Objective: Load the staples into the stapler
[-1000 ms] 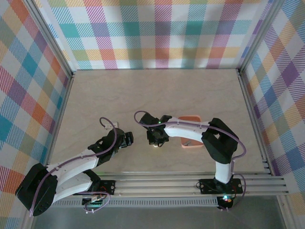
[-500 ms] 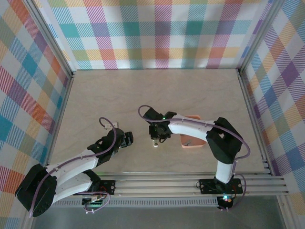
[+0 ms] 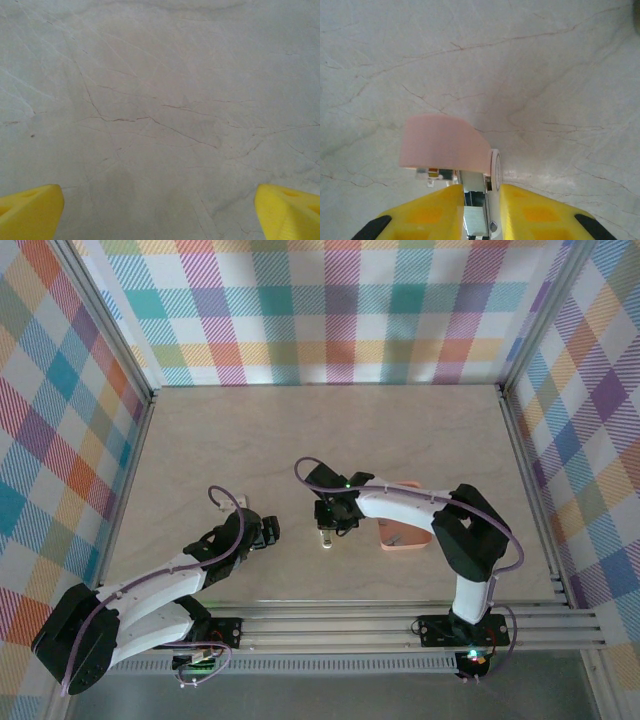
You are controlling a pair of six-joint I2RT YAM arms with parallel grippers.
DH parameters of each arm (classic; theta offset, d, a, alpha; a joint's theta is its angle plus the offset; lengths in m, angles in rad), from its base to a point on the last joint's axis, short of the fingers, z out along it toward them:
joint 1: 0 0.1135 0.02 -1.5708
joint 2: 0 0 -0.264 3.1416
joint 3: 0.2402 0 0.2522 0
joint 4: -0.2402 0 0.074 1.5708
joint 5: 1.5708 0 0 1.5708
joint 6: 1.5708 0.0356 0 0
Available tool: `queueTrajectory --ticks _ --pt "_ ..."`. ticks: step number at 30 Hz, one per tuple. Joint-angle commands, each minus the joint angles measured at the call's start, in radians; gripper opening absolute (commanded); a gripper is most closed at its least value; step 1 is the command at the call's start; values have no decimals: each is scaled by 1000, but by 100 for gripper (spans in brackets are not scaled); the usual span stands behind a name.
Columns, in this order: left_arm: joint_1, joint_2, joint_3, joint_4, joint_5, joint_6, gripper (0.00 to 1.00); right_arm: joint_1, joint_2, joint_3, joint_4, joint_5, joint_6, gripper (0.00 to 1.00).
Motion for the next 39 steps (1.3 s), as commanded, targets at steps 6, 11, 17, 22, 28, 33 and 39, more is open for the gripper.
queueTrajectory --ticks 6,11,17,22,28,33,39 --pt "15 -16 17 -16 -15 10 97 -1 50 -22 -6 -31 12 22" --pt "15 -11 18 -11 -15 10 97 3 40 -28 -14 -37 12 20" --pt "15 -8 22 18 7 32 98 8 -18 -38 -20 -10 18 25" --pt "41 51 79 96 140 110 98 6 -133 -114 45 3 41 30" --pt "84 249 236 185 425 196 97 4 -245 -269 153 -79 115 30" --pt "101 456 431 150 660 250 92 3 -287 -387 290 -145 188 30" --pt "110 592 551 173 784 255 89 5 -264 -433 388 -199 205 30"
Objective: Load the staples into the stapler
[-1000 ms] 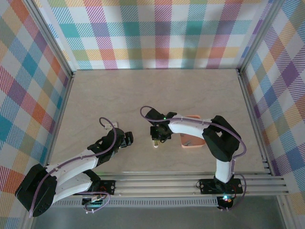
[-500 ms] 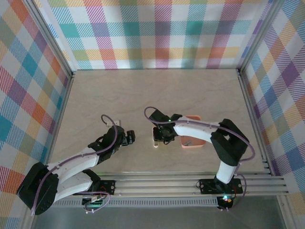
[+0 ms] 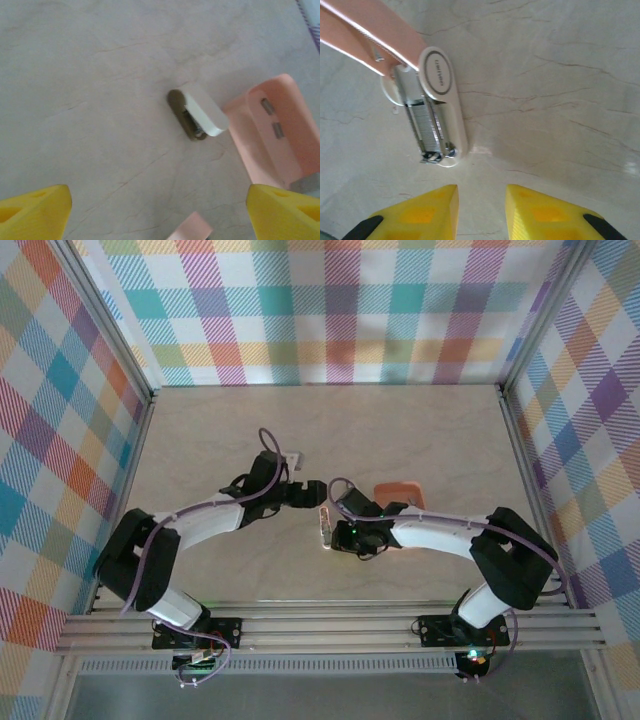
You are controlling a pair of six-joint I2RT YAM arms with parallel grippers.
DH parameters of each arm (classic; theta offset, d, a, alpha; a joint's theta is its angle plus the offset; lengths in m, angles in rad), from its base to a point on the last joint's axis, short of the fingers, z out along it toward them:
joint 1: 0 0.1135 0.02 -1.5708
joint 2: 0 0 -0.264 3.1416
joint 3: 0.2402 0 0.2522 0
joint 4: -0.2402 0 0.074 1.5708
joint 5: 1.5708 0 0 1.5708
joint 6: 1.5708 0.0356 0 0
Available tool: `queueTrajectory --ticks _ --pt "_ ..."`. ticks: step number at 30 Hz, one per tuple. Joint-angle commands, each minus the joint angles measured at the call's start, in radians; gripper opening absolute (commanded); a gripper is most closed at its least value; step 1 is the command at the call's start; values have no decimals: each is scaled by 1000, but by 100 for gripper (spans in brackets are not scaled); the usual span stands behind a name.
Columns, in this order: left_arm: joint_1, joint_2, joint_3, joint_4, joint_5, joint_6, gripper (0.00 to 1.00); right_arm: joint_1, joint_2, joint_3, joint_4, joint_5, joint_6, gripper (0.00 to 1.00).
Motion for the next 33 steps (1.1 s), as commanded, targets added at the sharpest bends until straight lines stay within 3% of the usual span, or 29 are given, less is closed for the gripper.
queueTrajectory --ticks 1,11,23,33 --pt "19 80 85 -1 159 30 87 3 8 -26 118 -56 41 30" --pt "19 218 135 14 355 -17 61 3 58 -66 193 -90 61 28" --pt "19 193 102 27 478 2 32 -14 97 -62 180 -59 64 24" --pt "-3 184 82 -82 500 79 20 -28 110 -50 161 -32 25 22"
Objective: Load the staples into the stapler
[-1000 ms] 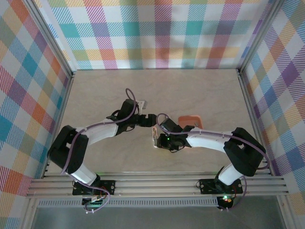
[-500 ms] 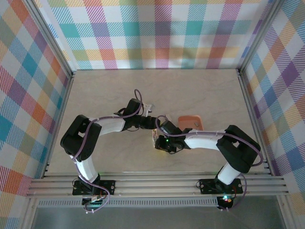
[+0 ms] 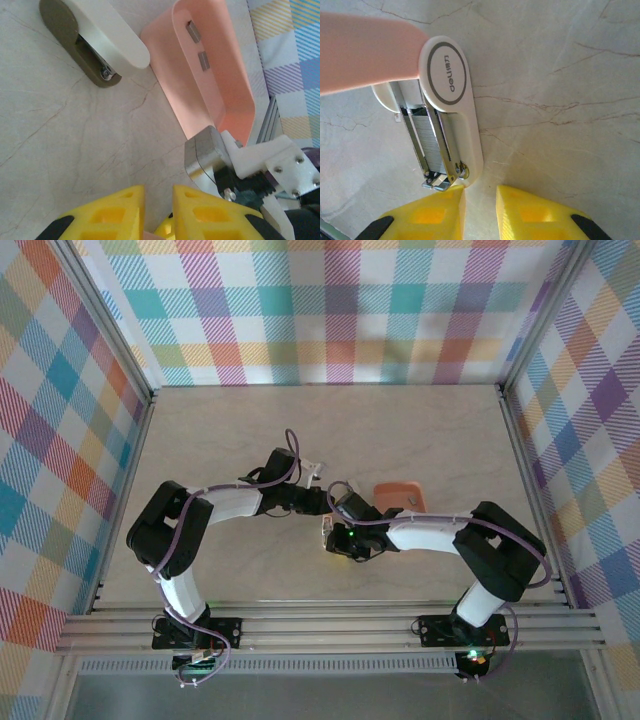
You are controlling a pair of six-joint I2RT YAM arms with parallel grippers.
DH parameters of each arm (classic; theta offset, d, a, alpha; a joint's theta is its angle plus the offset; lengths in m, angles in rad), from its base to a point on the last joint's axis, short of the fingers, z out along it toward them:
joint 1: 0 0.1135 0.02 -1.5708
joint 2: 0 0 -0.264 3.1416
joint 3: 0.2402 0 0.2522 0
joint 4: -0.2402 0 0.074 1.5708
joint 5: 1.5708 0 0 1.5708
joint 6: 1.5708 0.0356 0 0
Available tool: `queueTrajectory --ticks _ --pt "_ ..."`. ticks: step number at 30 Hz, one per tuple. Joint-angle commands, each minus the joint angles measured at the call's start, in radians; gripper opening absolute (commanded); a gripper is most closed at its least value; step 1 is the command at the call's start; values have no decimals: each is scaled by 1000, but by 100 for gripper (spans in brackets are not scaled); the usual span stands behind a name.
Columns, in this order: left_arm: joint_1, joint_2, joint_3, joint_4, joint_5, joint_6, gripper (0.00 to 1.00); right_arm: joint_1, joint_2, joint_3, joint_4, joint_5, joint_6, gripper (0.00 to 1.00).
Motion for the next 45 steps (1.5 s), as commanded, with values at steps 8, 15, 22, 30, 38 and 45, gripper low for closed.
queueTrajectory --ticks 8,15,22,30,38,45 --pt "-50 -60 -35 -217 -51 161 17 -13 -29 -32 -19 64 -45 24" --pt "-95 -61 -60 -252 -138 182 16 -14 -121 -81 -35 60 -50 29" --pt "-85 -138 -76 -199 -209 108 30 -14 -239 -93 -80 56 -60 34" --pt "-2 -287 -155 -115 -295 1 41 -13 -219 -28 -28 17 -35 44" --pt "60 -390 -244 -114 -379 -40 42 -21 -189 18 3 40 -1 47" --pt "78 -422 -274 -106 -387 -45 42 -39 -117 71 -10 9 11 42"
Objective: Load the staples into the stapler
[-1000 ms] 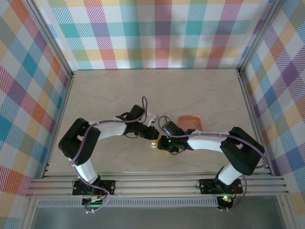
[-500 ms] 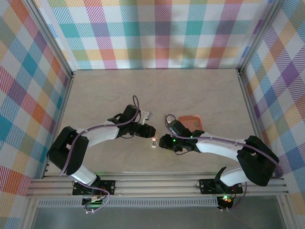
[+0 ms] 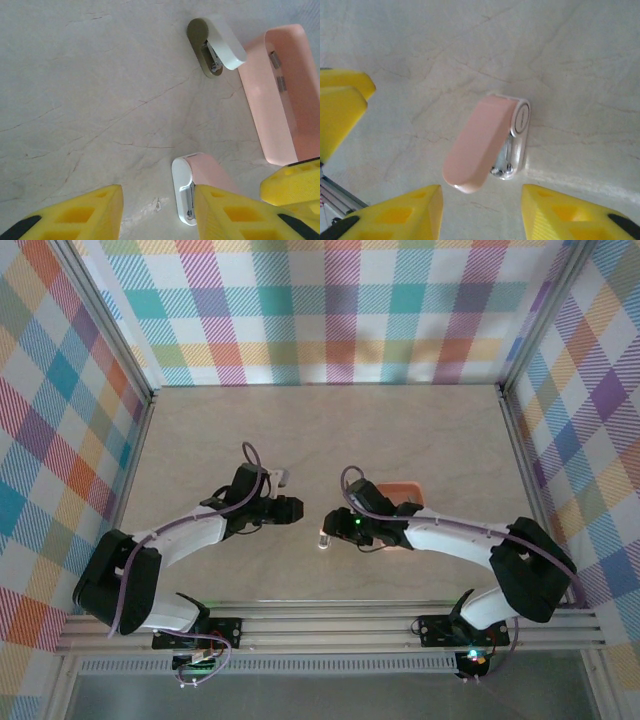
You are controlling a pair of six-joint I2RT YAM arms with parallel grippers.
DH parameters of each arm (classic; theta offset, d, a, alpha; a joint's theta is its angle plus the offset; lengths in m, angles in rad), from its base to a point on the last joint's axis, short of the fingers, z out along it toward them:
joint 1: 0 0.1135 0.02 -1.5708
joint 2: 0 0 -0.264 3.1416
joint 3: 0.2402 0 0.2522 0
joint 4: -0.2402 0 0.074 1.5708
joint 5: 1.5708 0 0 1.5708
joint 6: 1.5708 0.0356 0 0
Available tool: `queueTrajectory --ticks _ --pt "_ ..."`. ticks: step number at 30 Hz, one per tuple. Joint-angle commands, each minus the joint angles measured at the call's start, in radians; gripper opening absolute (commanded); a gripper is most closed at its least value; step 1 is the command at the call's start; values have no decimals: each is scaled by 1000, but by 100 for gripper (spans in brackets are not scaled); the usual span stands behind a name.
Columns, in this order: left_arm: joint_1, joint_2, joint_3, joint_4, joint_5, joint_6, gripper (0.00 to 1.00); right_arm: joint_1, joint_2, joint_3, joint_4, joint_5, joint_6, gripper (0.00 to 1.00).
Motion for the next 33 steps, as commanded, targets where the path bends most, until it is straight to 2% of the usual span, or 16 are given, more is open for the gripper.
queueTrajectory --ticks 1,6,11,18,22,26,28,31,33 --pt "14 -30 -12 13 -15 -11 42 -7 51 43 10 -22 18 42" --pt "20 -43 -20 12 -25 -13 42 -11 122 59 -1 -48 11 35" --pt "25 -45 -25 12 -39 -13 42 0 188 -12 -13 -76 37 26" --pt "26 -49 -29 17 -94 -32 43 3 196 -1 -92 -48 17 24" --pt "28 -52 -28 25 -120 -31 44 3 238 -5 -211 -25 12 22" --pt "30 -48 -33 37 -128 -37 44 17 275 -60 -212 -28 18 20" --pt "29 -55 -38 44 -136 -37 44 20 257 -68 -182 -21 5 20" --pt "32 -79 -20 20 -190 -23 50 20 175 4 -215 48 -61 34" --pt "40 -115 -5 9 -262 0 56 18 103 66 -238 106 -129 39"
